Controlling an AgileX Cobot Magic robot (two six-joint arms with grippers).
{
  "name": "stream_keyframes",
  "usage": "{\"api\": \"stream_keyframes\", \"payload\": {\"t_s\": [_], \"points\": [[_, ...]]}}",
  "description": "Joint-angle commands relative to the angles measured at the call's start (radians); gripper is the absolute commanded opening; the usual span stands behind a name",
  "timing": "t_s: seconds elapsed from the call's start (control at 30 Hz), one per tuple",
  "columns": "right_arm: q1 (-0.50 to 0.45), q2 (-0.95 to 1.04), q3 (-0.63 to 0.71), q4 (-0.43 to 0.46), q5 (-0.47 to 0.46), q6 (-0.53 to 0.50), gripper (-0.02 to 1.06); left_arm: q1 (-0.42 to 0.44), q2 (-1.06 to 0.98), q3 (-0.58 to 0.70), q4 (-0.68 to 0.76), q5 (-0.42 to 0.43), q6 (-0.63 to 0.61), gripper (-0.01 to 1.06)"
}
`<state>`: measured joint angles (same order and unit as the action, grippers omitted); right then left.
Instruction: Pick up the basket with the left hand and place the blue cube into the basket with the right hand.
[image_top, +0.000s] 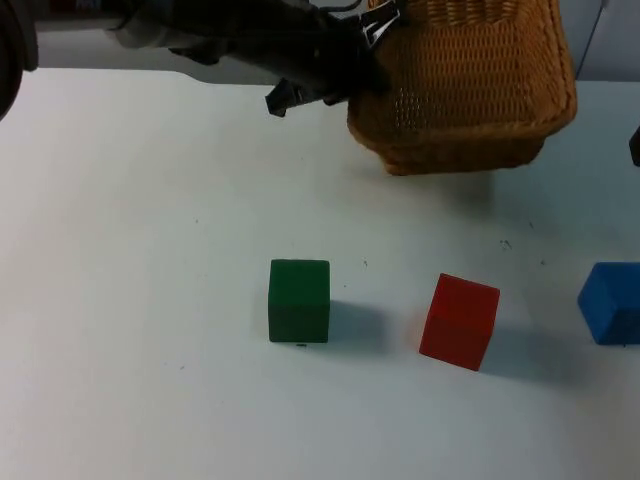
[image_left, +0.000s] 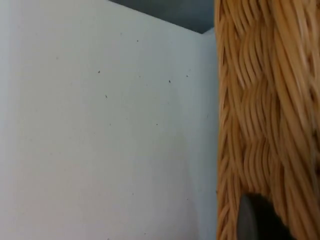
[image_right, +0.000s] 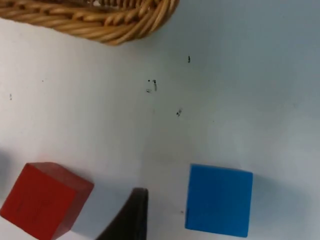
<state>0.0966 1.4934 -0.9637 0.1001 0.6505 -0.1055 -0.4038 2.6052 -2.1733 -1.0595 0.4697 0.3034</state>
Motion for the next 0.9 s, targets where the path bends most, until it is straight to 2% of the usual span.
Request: {"api": "stream_keyframes", "payload": {"t_s": [0.0,0.03,0.13,0.17,0.3,0.4,0.57,0.8,0.87], "points": [[0.005,0.0,-0.01,-0.024,0.002,-0.007,1.03,0.002,-0.047,-0.012,0.089,-0.003,-0.134,0.0],[0.005,0.0,-0.01,-0.024,0.002,-0.007,1.03,0.002,-0.047,-0.012,0.089,-0.003,-0.134,0.0],[0.005,0.0,-0.01,-0.025,0.002,-0.007,1.03,0.002,-0.098,-0.012,0.261,0.031,-0.264,0.0],[0.005,0.0,-0.01,-0.025,0.002,-0.007,1.03,0.002,-0.098,-0.012,0.261,0.031,-0.264,0.0],[0.005,0.0,-0.01,-0.025,0.002,-0.007,1.03,0.002,-0.174,-0.012,0.525,0.125,-0.447,0.0],[0.005,0.0,-0.01,-0.021,0.002,-0.007,1.03,0.002,-0.211,-0.012,0.607,0.174,-0.508,0.0],[0.005,0.0,-0.01,-0.018,0.002,-0.007,1.03,0.004,-0.266,-0.012,0.632,0.258,-0.54,0.0],[0.005,0.0,-0.01,-0.018,0.011,-0.003,1.03,0.004,-0.309,-0.01,0.635,0.294,-0.577,0.0],[0.005,0.0,-0.01,-0.018,0.013,-0.003,1.03,0.004,-0.317,-0.01,0.694,0.309,-0.605,0.0]]}}
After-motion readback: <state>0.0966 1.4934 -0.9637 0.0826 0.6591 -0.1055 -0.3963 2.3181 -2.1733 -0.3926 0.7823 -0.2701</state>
